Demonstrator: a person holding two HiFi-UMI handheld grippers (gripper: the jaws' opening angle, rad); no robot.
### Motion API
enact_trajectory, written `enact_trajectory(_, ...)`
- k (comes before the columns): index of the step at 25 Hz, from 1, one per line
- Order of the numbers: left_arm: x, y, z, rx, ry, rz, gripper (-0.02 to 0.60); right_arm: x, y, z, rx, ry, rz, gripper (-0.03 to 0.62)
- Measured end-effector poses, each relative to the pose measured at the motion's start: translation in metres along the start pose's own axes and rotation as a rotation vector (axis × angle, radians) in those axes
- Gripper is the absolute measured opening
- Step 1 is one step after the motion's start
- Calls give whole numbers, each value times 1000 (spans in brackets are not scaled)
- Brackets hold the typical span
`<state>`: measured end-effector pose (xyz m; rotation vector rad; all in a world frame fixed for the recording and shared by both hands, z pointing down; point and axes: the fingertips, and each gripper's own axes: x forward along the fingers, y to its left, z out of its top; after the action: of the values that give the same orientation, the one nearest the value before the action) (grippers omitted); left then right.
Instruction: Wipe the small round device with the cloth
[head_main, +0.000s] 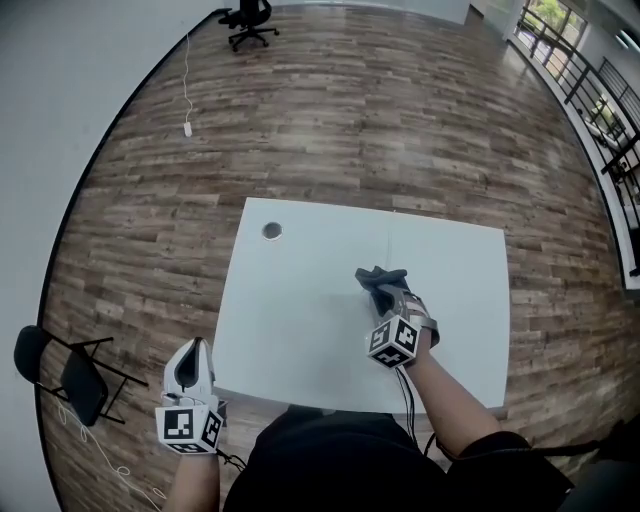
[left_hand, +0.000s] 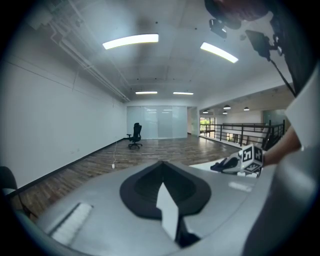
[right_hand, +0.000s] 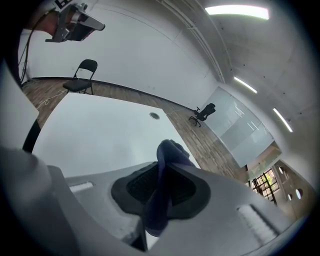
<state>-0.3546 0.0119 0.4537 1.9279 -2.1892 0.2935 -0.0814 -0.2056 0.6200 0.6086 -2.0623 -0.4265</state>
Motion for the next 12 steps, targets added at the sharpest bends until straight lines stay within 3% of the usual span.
enact_trajectory(12, -17, 2, 0, 5, 7, 31, 8, 12, 42, 7, 49, -48, 141, 46)
